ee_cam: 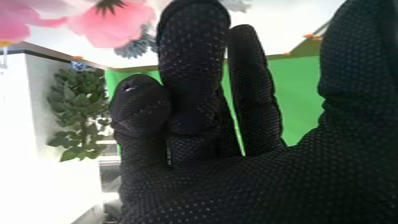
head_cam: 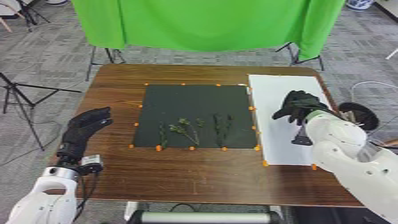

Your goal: Arrange flowers

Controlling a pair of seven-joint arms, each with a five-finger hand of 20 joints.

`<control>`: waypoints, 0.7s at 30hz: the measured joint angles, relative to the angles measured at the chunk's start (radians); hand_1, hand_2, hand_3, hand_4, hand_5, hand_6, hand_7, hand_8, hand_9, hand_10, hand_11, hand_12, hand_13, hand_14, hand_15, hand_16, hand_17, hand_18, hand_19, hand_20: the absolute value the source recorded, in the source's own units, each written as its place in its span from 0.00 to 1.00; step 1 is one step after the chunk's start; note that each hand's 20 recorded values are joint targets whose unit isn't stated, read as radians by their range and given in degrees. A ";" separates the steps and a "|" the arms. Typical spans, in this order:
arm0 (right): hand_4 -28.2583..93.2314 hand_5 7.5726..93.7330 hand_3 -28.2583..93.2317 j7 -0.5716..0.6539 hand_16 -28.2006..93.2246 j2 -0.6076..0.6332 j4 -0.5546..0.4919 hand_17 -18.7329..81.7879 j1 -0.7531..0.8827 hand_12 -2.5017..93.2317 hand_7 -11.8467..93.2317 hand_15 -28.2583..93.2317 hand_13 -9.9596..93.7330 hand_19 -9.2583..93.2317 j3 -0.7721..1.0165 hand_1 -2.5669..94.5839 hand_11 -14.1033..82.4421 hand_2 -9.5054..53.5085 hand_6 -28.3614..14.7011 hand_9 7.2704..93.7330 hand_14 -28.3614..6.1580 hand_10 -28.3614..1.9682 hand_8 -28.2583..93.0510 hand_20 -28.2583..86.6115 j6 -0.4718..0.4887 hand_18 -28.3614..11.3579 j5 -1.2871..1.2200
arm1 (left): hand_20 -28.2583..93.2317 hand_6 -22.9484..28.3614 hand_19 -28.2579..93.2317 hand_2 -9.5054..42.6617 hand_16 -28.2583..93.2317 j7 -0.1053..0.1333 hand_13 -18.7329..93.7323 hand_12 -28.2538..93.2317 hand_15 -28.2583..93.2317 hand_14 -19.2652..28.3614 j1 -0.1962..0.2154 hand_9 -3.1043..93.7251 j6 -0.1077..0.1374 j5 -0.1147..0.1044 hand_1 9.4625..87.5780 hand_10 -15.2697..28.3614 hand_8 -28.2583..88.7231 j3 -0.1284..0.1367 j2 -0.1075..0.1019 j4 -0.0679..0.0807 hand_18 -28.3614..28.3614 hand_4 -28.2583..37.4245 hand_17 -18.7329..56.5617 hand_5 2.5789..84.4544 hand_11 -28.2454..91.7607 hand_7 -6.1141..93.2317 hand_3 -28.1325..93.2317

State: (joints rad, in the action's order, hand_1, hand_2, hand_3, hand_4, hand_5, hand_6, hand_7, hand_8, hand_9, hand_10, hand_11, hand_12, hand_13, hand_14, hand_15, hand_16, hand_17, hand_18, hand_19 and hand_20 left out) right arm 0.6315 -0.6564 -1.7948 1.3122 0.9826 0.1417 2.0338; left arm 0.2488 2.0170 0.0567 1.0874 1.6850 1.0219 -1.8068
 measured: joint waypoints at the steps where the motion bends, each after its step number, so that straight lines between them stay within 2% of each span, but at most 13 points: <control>1: 0.16 0.58 0.77 0.000 0.47 0.000 0.006 0.78 -0.002 0.27 0.28 0.62 0.92 0.95 -0.005 0.37 0.31 0.00 0.61 0.68 0.62 0.36 0.19 0.54 -0.001 0.41 0.006 | 0.43 0.45 0.38 0.00 0.24 0.000 0.50 0.36 0.46 0.74 0.000 0.47 0.000 0.000 0.40 0.61 0.17 0.000 0.001 0.000 0.74 0.23 0.37 0.55 0.42 0.28 0.75; 8: 0.14 0.61 0.78 0.012 0.47 -0.012 0.047 0.80 -0.002 0.27 0.30 0.62 0.94 0.95 -0.027 0.46 0.33 0.00 0.62 0.73 0.66 0.40 0.18 0.53 -0.011 0.44 0.033 | 0.43 0.45 0.38 0.00 0.24 0.000 0.50 0.36 0.46 0.74 0.000 0.47 0.000 0.000 0.40 0.61 0.17 -0.003 0.005 0.000 0.74 0.23 0.37 0.55 0.42 0.28 0.75; 9: 0.13 0.63 0.78 0.013 0.47 -0.013 0.050 0.81 -0.001 0.26 0.31 0.61 0.95 0.95 -0.029 0.48 0.34 0.00 0.62 0.75 0.67 0.42 0.20 0.53 -0.017 0.44 0.033 | 0.43 0.45 0.38 0.00 0.24 0.000 0.50 0.36 0.46 0.74 0.000 0.47 0.000 0.000 0.40 0.61 0.17 -0.003 0.005 0.000 0.74 0.23 0.37 0.55 0.42 0.28 0.75; 10: 0.12 0.66 0.76 0.014 0.47 -0.014 0.052 0.81 0.000 0.26 0.30 0.61 0.96 0.95 -0.030 0.51 0.33 0.00 0.60 0.77 0.68 0.43 0.27 0.52 -0.026 0.45 0.033 | 0.43 0.45 0.38 0.00 0.24 0.000 0.50 0.36 0.46 0.74 0.000 0.47 0.000 0.000 0.40 0.61 0.17 -0.003 0.005 0.000 0.74 0.23 0.37 0.55 0.42 0.28 0.75; 12: 0.13 0.73 0.72 0.014 0.48 -0.014 0.055 0.83 0.001 0.33 0.29 0.60 0.98 0.95 -0.038 0.59 0.28 0.00 0.59 0.84 0.69 0.47 0.33 0.52 -0.059 0.47 0.033 | 0.43 0.45 0.38 0.00 0.24 0.000 0.50 0.35 0.46 0.74 0.001 0.47 0.000 0.000 0.40 0.61 0.17 -0.003 0.006 0.000 0.74 0.23 0.37 0.55 0.42 0.28 0.75; 15: 0.13 0.81 0.70 0.010 0.49 -0.014 0.061 0.85 0.004 0.39 0.30 0.60 1.00 0.94 -0.058 0.67 0.21 0.00 0.60 0.94 0.72 0.52 0.33 0.54 -0.145 0.50 0.030 | 0.43 0.45 0.38 0.00 0.24 0.000 0.50 0.35 0.46 0.74 0.003 0.47 0.000 0.000 0.40 0.61 0.17 -0.002 0.006 -0.001 0.74 0.23 0.37 0.55 0.42 0.28 0.75; 18: 0.12 0.84 0.70 0.000 0.49 -0.013 0.067 0.86 0.005 0.39 0.30 0.61 1.00 0.93 -0.084 0.69 0.20 0.00 0.59 0.96 0.73 0.52 0.32 0.55 -0.237 0.51 0.027 | 0.43 0.45 0.38 0.00 0.24 0.001 0.50 0.35 0.46 0.74 0.003 0.47 0.000 -0.001 0.40 0.61 0.17 -0.002 0.007 -0.001 0.74 0.23 0.37 0.55 0.42 0.28 0.75; 21: 0.12 0.85 0.69 -0.013 0.48 -0.013 0.067 0.86 0.009 0.39 0.30 0.61 1.00 0.93 -0.095 0.71 0.20 0.00 0.59 0.97 0.74 0.51 0.31 0.56 -0.273 0.53 0.023 | 0.43 0.45 0.38 0.00 0.24 0.002 0.50 0.35 0.46 0.74 0.004 0.49 0.000 -0.001 0.40 0.60 0.17 -0.003 0.007 -0.001 0.74 0.23 0.37 0.55 0.42 0.28 0.75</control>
State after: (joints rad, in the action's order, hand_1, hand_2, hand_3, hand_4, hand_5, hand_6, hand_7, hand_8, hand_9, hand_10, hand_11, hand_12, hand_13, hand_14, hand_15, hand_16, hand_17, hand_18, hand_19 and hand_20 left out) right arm 0.6186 -0.6698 -1.7276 1.3212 0.8879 -0.1309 2.0568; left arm 0.2504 2.0206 0.0569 1.0861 1.6825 1.0286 -1.8077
